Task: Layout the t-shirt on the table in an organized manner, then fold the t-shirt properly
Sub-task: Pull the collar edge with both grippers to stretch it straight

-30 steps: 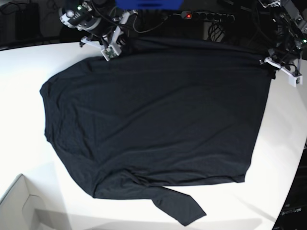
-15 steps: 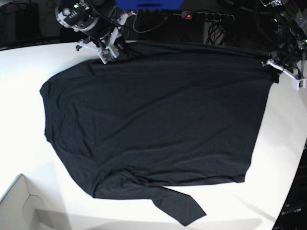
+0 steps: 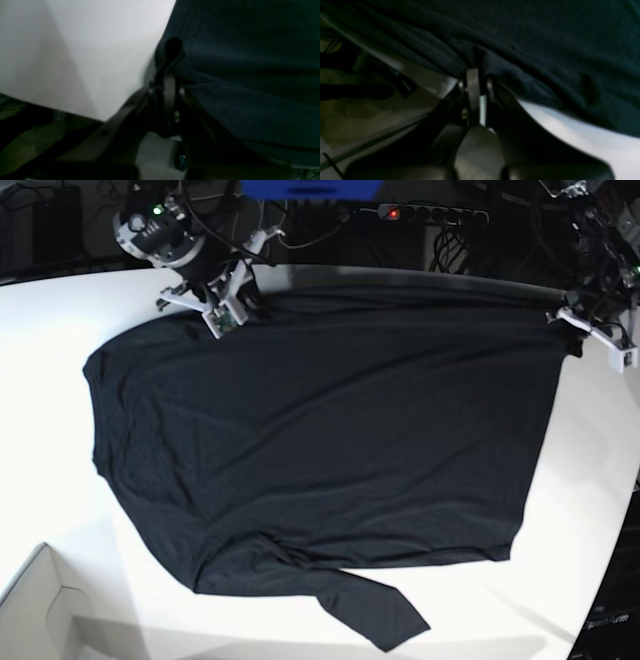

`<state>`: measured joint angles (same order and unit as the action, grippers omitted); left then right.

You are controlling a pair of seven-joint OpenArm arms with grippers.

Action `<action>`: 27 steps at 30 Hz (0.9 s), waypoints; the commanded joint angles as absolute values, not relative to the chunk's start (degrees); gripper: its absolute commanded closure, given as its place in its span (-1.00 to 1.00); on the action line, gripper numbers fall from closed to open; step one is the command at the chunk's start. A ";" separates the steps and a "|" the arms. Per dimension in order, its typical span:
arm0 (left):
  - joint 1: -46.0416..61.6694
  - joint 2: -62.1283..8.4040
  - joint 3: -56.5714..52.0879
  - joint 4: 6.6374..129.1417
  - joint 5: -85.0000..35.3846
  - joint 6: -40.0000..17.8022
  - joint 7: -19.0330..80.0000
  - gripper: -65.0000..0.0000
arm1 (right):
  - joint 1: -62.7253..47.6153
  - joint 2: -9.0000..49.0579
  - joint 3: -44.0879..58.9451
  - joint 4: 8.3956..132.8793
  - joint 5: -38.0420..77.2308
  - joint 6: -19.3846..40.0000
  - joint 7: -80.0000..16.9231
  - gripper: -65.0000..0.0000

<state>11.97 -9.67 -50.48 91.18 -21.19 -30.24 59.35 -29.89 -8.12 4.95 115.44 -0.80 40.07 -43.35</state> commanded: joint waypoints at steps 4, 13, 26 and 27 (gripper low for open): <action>10.15 -10.77 -50.59 92.00 -21.49 -30.02 57.98 1.00 | -28.00 -8.13 4.88 116.09 -0.22 40.00 -42.42 1.00; 7.69 -10.59 -50.42 92.26 -21.41 -29.41 57.98 1.00 | -23.60 -8.13 4.88 115.03 -0.40 40.00 -42.42 1.00; 3.38 -10.51 -46.46 92.18 -14.37 -29.32 57.89 1.00 | -18.77 -7.52 4.88 110.29 -0.40 40.00 -42.42 1.00; 3.03 -10.42 -46.11 92.18 -12.88 -29.32 57.89 1.00 | -18.33 -7.25 4.88 110.29 -0.40 40.00 -42.42 1.00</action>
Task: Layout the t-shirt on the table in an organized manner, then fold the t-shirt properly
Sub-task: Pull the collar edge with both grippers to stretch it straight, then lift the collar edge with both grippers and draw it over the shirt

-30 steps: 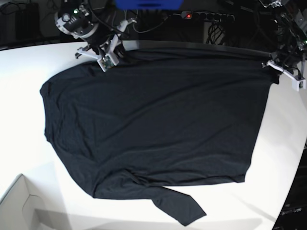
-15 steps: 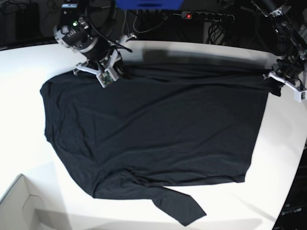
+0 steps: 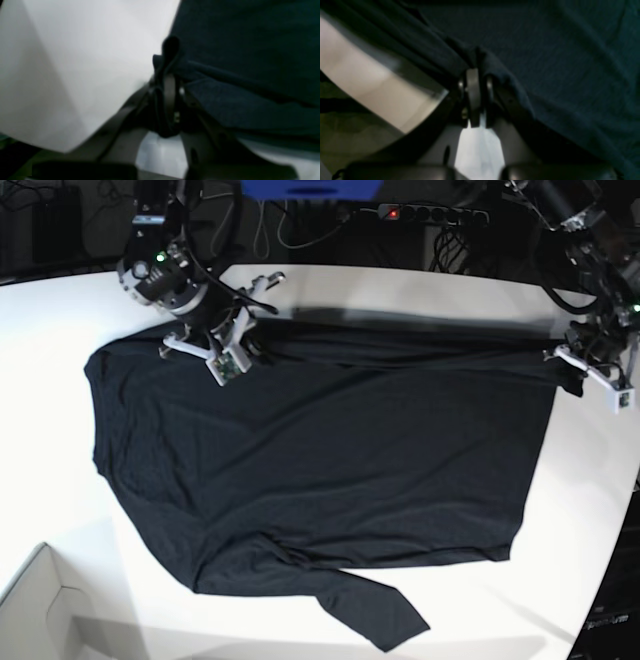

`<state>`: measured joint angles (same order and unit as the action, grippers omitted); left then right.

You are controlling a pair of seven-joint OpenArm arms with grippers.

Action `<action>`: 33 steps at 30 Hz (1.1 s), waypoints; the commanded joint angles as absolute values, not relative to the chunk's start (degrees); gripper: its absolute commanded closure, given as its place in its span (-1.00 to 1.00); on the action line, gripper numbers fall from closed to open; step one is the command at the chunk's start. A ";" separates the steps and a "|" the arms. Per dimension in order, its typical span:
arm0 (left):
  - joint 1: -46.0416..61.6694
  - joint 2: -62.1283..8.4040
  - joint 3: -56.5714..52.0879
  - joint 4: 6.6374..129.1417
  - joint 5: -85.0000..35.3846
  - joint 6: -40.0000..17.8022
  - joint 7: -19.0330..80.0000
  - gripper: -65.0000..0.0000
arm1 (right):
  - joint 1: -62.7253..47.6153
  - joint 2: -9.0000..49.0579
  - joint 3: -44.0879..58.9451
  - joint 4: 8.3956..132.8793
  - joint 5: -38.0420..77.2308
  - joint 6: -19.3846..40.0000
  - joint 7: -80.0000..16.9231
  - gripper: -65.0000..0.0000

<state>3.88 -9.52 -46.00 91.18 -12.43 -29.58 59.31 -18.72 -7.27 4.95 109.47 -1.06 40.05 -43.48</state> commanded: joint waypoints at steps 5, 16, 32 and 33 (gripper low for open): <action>1.80 -10.42 -45.93 92.70 -11.30 -29.32 57.89 1.00 | -17.36 -6.55 4.97 110.29 -0.40 40.00 -42.42 1.00; -3.38 -10.24 -45.76 91.03 -11.12 -29.76 57.54 1.00 | -14.29 -6.37 4.97 110.20 -0.40 40.00 -42.42 1.00; -10.86 -10.86 -41.36 82.95 -10.86 -29.41 57.36 1.00 | -8.57 -4.79 4.70 102.81 -0.40 40.00 -42.42 1.00; -11.21 -10.86 -41.36 82.77 -10.86 -29.41 57.36 1.00 | -8.40 -4.53 4.70 102.37 -0.40 40.00 -42.33 1.00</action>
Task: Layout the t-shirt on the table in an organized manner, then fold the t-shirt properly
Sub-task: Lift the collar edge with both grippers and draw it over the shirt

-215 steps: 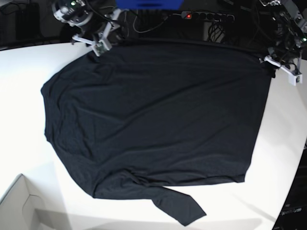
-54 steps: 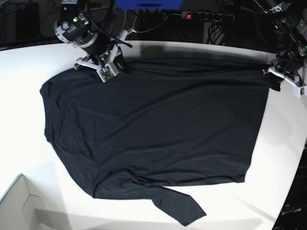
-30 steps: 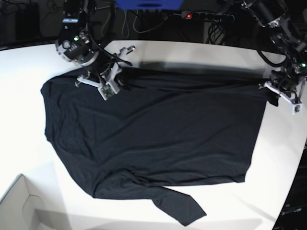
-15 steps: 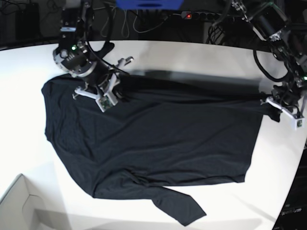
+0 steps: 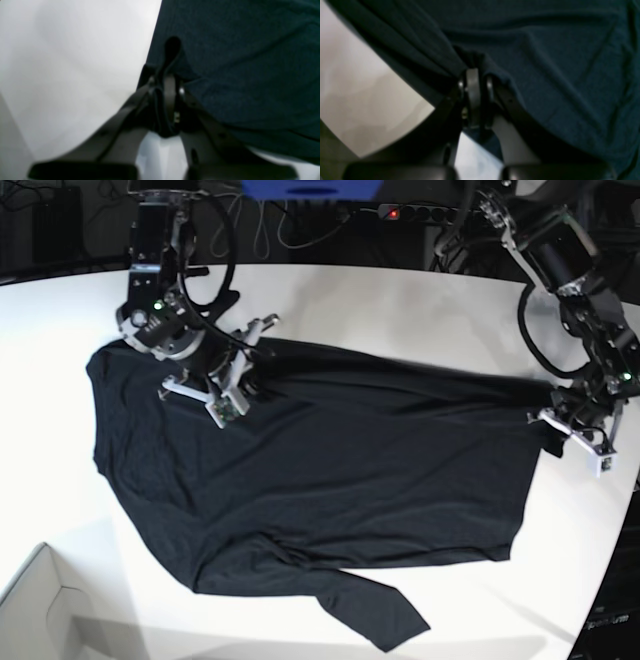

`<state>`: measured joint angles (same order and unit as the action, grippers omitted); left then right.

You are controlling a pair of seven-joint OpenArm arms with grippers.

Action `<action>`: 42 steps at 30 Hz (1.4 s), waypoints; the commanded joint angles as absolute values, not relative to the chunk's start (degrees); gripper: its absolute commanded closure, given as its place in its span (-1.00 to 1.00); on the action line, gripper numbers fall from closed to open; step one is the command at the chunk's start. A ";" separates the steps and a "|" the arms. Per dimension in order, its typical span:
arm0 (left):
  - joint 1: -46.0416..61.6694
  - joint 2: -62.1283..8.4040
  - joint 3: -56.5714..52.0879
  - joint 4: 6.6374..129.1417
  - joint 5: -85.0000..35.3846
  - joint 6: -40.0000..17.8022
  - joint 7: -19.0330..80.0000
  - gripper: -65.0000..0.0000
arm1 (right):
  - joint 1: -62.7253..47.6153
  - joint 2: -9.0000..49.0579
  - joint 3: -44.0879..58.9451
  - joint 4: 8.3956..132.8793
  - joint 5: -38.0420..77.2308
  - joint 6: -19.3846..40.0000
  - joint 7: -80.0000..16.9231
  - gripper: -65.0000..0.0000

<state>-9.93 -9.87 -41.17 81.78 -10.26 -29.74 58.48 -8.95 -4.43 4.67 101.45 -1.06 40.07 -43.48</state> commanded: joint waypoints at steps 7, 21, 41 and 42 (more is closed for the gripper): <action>-13.23 -11.38 -41.36 81.71 -10.86 -29.41 57.27 1.00 | -5.23 -3.03 4.97 100.62 -0.40 40.00 -42.42 1.00; -14.55 -12.00 -41.10 76.00 -10.86 -29.41 50.42 1.00 | 0.75 -2.86 4.62 93.67 -0.40 40.00 -42.42 1.00; -15.16 -12.62 -41.10 69.49 -10.86 -29.41 44.18 0.99 | 6.37 -1.71 4.44 86.64 -0.40 40.00 -42.42 0.81; -15.96 -12.79 -41.01 68.62 -10.86 -29.41 44.35 0.99 | 6.37 -1.71 4.44 86.81 -0.40 40.00 -42.42 0.70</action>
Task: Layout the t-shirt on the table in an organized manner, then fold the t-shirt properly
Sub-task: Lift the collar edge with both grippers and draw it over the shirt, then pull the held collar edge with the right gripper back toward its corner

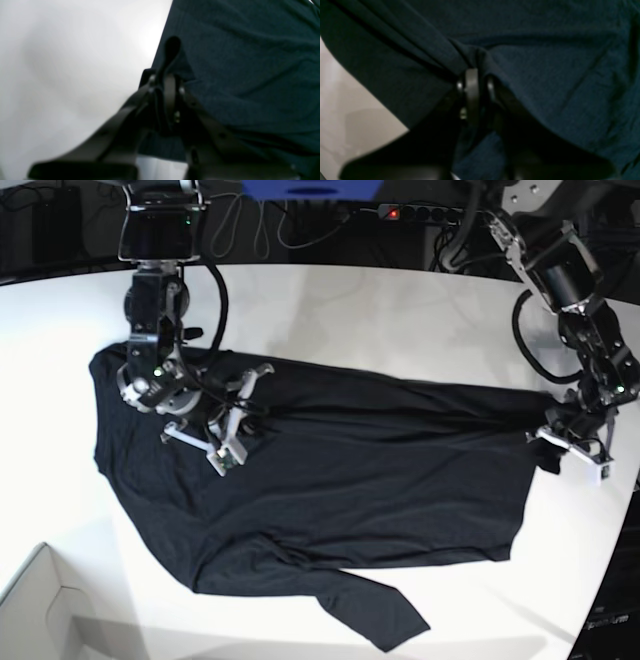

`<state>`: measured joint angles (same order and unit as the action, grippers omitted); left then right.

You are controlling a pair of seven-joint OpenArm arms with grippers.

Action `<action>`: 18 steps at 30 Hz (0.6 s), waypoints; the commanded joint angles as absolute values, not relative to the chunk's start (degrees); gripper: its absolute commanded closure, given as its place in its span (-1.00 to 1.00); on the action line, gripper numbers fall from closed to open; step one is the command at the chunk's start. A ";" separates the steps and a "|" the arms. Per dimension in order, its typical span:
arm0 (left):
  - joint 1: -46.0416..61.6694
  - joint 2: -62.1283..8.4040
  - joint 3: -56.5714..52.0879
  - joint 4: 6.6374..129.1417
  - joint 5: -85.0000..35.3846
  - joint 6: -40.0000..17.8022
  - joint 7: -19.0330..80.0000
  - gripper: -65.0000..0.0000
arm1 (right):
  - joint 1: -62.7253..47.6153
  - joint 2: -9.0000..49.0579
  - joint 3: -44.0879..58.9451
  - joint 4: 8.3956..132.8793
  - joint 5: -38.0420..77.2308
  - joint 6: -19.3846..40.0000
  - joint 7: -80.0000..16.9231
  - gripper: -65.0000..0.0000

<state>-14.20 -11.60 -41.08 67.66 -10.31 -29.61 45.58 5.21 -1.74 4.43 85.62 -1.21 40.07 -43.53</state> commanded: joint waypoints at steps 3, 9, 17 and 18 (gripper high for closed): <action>-17.45 -12.97 -41.01 64.40 -10.86 -29.41 44.70 0.77 | 6.37 -1.71 4.53 87.16 -0.40 40.00 -42.42 0.36; -17.54 -12.97 -41.01 63.16 -10.86 -29.41 44.18 0.15 | 2.86 -0.13 6.99 94.99 -0.40 40.00 -42.42 -0.05; -17.54 -12.62 -41.10 63.08 -11.30 -29.41 44.09 0.11 | -5.85 4.35 12.00 101.41 -0.40 40.00 -41.89 -0.06; -17.54 -12.62 -41.10 63.08 -11.30 -29.41 44.09 0.11 | -6.55 4.62 12.79 101.41 -0.40 40.00 -41.80 -0.06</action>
<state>-16.05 -11.90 -41.04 62.19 -10.50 -29.17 45.15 -7.09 4.16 12.78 100.36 -1.21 40.21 -43.24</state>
